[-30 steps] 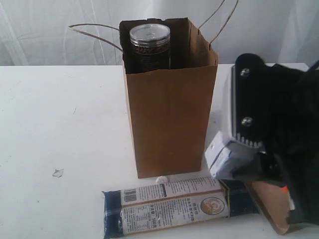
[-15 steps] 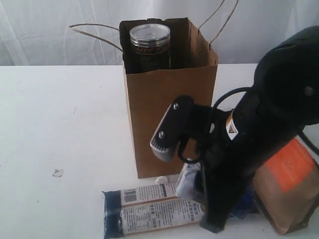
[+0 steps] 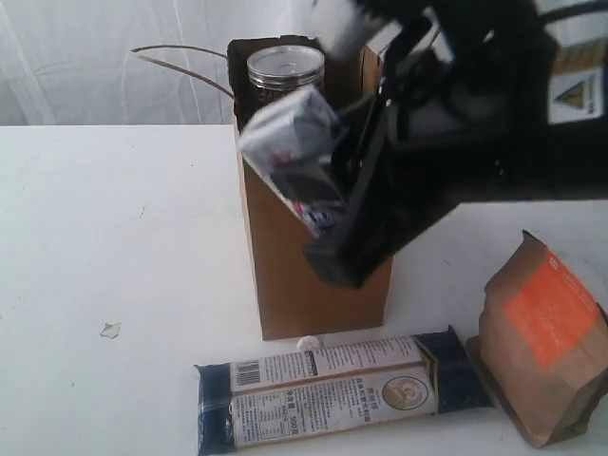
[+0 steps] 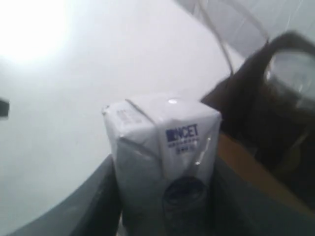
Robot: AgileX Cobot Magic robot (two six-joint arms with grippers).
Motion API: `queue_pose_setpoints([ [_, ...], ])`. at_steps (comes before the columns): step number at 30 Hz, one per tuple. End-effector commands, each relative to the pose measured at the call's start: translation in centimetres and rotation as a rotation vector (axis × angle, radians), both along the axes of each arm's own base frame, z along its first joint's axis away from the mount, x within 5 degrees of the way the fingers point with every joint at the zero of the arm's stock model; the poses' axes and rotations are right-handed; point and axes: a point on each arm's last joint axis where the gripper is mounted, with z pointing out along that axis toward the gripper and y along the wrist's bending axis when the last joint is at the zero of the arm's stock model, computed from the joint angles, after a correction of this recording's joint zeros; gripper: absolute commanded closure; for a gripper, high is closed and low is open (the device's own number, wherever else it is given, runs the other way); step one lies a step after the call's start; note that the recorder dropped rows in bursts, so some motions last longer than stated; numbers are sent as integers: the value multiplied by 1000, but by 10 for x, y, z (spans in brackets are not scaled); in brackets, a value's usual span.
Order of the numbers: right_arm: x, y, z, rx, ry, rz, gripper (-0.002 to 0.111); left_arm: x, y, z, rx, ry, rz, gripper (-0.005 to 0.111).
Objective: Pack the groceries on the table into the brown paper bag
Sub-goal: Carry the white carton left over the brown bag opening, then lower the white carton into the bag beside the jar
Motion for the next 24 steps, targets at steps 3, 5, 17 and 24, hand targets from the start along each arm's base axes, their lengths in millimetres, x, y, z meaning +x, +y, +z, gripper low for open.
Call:
queue_pose_setpoints([
  [3,-8,-10,52,329,-267,-30,108,0,0,-1,-4,7,1,107],
  [5,-6,-8,59,358,-304,-35,108,0,0,-1,-4,7,1,107],
  [17,59,-8,44,260,-272,-219,108,0,0,-1,-4,7,1,107],
  [24,87,-10,22,201,-208,-288,108,0,0,-1,-4,7,1,107],
])
